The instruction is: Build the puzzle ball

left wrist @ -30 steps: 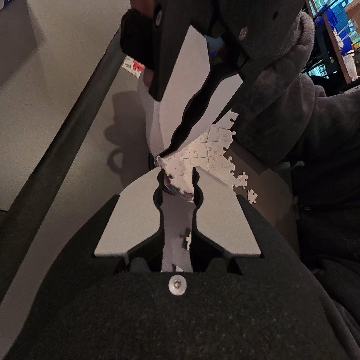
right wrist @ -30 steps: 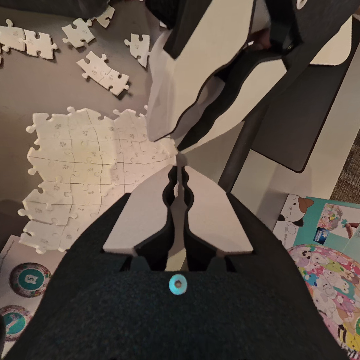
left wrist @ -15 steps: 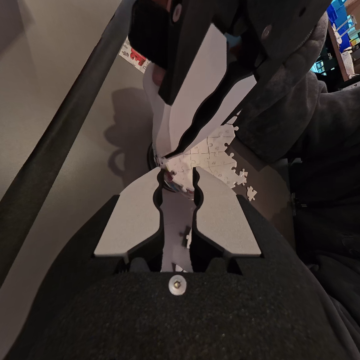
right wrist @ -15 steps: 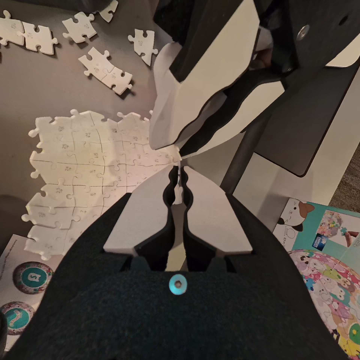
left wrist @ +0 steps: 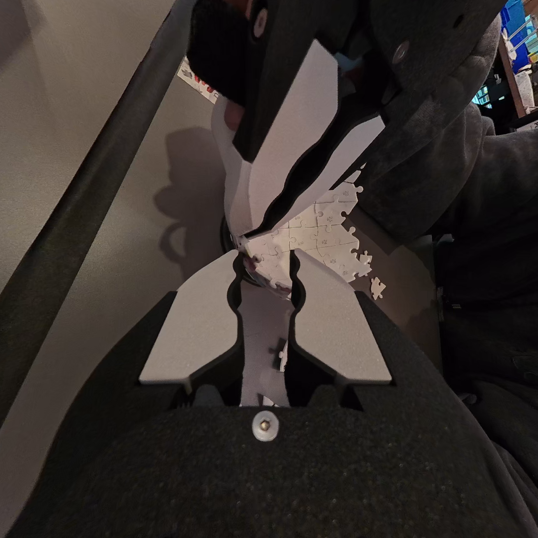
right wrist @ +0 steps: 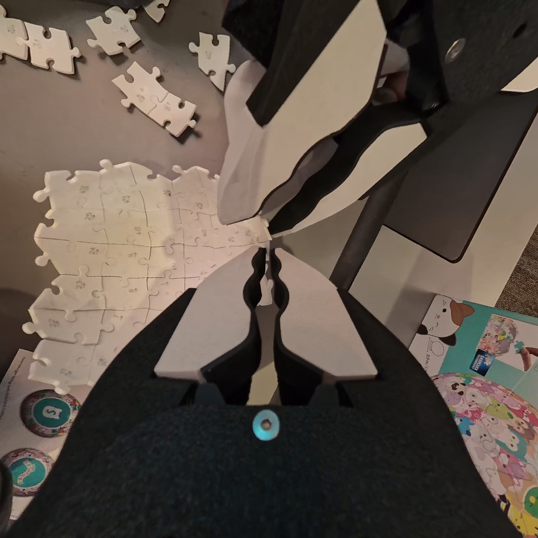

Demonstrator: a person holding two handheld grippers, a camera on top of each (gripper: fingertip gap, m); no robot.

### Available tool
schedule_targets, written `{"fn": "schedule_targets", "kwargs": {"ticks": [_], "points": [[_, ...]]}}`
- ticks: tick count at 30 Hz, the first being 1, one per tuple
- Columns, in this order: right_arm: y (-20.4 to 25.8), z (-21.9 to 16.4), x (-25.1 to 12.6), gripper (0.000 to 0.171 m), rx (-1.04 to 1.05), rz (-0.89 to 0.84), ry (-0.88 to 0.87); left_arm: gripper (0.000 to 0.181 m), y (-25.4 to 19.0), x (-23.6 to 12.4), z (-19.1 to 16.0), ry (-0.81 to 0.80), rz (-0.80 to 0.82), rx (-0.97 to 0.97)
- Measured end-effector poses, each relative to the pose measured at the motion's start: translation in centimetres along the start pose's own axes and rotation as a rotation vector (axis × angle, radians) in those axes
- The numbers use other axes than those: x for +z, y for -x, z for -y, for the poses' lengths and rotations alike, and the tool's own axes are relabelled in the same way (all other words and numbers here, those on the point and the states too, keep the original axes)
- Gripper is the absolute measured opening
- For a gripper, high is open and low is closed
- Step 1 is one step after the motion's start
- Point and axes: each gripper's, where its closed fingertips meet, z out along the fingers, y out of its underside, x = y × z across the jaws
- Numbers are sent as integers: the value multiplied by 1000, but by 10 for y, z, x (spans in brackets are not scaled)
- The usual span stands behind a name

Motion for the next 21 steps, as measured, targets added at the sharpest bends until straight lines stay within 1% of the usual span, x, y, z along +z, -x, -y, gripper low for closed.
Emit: {"fn": "schedule_targets", "kwargs": {"ticks": [21], "points": [[0, -1, 1, 4, -3, -3, 13, 33, -1, 1, -2, 10, -6, -7]]}}
